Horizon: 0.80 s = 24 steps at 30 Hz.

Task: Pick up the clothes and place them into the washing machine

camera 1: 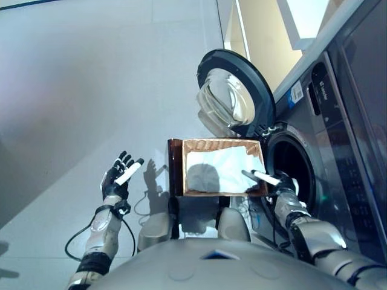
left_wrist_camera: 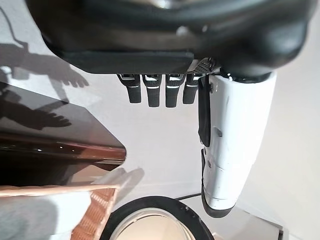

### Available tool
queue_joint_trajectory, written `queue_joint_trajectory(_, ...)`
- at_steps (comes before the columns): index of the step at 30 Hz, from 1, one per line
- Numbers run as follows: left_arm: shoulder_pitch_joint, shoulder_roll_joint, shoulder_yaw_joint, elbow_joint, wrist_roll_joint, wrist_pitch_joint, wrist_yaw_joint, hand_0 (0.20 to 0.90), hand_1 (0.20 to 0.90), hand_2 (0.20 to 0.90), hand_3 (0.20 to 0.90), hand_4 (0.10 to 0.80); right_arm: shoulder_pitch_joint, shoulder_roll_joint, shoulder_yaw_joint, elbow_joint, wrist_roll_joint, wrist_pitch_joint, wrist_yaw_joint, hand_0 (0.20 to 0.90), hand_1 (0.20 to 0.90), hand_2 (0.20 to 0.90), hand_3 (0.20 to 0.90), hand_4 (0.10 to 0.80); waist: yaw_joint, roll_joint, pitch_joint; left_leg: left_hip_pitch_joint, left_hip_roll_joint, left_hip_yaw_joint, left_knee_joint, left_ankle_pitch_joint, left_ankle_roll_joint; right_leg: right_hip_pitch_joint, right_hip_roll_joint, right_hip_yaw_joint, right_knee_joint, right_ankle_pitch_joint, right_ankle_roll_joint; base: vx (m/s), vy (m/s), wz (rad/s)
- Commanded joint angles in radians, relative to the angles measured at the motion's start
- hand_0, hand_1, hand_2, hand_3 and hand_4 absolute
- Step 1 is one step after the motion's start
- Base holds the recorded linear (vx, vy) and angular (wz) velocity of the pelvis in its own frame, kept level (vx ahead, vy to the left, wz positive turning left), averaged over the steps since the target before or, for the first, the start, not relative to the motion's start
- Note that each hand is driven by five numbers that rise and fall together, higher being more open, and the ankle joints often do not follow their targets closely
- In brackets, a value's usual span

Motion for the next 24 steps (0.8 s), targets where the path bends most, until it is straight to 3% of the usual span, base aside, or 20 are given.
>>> queue_joint_trajectory(1, -0.022, 0.023, 0.044, -0.115, 0.015, -0.071, -0.022, 0.900, 0.900, 0.900, 0.900, 0.800, -0.101, -0.019, 0.076, -0.069, -0.131, -0.024, -0.028, 0.900, 0.900, 0.900, 0.900, 0.800, 0.015, 0.009, -0.008, -0.092, 0.013, -0.049, 0.009, 0.026, -0.061, -0.044, -0.006, -0.014, 0.036, -0.025, -0.004, -0.084, 0.011, 0.04)
queue_joint_trajectory(7, -0.027, 0.045, 0.049, -0.167, 0.004, -0.075, -0.024, 0.900, 0.900, 0.900, 0.900, 0.800, -0.145, -0.038, 0.144, -0.115, -0.213, -0.017, -0.029, 0.900, 0.900, 0.900, 0.900, 0.800, 0.035, 0.015, 0.015, -0.180, 0.003, -0.065, 0.044, 0.038, -0.059, -0.123, -0.013, -0.018, 0.070, -0.022, -0.009, -0.100, 0.000, 0.11)
queue_joint_trajectory(24, -0.028, 0.066, 0.030, -0.217, -0.024, -0.075, -0.026, 0.900, 0.900, 0.900, 0.900, 0.800, -0.238, -0.160, 0.158, -0.102, -0.292, -0.001, -0.066, 0.900, 0.900, 0.900, 0.900, 0.800, 0.061, 0.056, 0.044, -0.281, -0.013, -0.079, 0.053, 0.068, -0.058, -0.219, -0.028, -0.025, 0.098, -0.016, -0.014, -0.030, 0.004, 0.06)
